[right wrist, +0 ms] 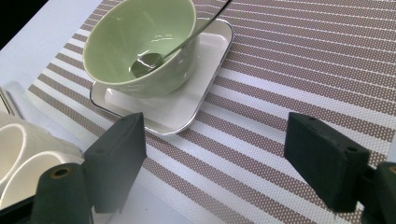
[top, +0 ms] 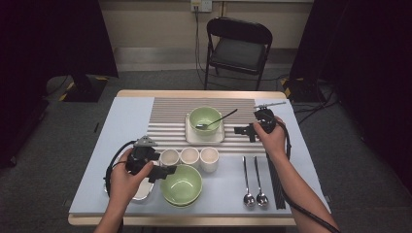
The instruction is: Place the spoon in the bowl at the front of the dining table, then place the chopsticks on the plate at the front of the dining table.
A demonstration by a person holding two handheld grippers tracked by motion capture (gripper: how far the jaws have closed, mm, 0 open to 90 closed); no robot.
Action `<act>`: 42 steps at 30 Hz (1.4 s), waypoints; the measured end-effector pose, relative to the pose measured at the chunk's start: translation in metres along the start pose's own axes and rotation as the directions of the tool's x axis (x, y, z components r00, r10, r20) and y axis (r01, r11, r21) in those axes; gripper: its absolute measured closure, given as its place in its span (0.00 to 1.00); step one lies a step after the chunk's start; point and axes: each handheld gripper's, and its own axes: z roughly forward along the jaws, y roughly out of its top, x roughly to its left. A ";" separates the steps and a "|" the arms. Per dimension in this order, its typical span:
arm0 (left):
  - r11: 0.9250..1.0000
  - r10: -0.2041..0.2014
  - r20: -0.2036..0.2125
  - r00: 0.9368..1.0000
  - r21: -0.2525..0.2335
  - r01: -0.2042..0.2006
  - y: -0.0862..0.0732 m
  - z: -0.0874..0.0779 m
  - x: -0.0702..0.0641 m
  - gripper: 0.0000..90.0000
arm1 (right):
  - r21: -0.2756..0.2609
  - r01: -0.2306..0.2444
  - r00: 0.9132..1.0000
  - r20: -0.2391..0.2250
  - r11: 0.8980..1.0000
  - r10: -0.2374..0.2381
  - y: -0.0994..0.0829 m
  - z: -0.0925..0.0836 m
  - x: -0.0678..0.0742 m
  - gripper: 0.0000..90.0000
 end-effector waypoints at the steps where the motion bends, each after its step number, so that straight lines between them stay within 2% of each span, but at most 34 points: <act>1: 1.000 0.000 0.001 1.000 0.000 0.000 0.000 0.000 0.000 0.20 | -0.001 0.000 1.000 0.002 1.000 0.000 0.000 -0.001 0.000 0.23; 42: 1.000 0.006 0.002 1.000 -0.010 -0.006 0.001 0.001 -0.003 0.20 | 0.010 0.013 1.000 -0.013 1.000 -0.013 -0.011 -0.014 -0.002 0.23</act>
